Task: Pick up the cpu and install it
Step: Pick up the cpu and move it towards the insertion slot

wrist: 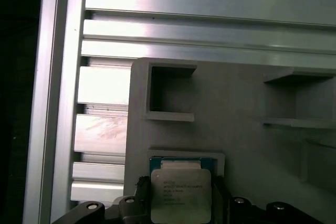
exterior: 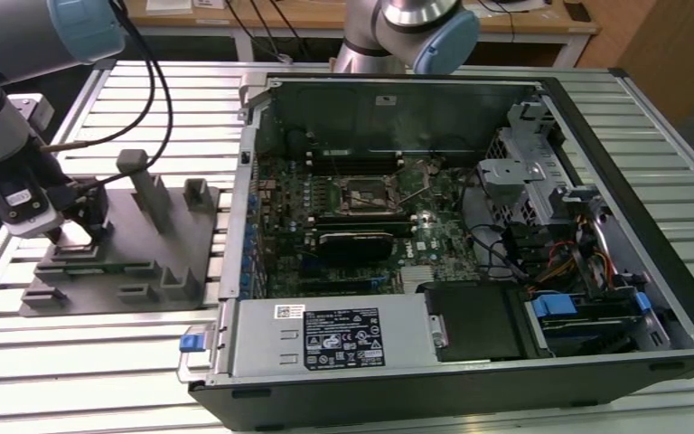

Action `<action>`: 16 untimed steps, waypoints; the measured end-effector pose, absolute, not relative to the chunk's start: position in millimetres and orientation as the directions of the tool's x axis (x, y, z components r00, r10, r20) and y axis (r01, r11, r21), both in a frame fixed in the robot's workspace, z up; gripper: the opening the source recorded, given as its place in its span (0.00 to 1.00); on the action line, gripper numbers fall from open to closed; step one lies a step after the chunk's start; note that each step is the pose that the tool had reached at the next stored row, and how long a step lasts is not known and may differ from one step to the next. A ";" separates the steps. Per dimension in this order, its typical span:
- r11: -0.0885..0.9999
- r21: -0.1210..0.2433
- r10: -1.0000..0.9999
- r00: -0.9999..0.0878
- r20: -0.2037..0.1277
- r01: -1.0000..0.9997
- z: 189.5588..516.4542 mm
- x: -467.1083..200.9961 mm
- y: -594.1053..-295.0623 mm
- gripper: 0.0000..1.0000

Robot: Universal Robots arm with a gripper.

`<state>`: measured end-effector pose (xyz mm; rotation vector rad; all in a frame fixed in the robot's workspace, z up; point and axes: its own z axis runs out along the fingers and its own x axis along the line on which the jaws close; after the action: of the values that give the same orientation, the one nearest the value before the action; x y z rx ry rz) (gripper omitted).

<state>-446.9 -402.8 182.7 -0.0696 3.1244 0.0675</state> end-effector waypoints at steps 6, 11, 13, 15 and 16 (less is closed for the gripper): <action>0.998 0.043 -0.044 -0.999 -0.016 -0.045 182.7 -446.4 -403.0 0.55; 0.998 0.043 -0.044 -0.999 -0.016 -0.045 182.6 -446.4 -402.9 0.55; 0.998 0.043 -0.044 -0.999 -0.016 -0.045 182.7 -446.4 -402.9 0.61; 0.998 0.043 -0.044 -0.999 -0.016 -0.045 182.7 -446.4 -402.9 0.61; 0.998 0.043 -0.044 -0.999 -0.016 -0.045 182.7 -446.4 -402.9 0.61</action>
<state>-446.4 -402.9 182.7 -0.0698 3.1247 0.0672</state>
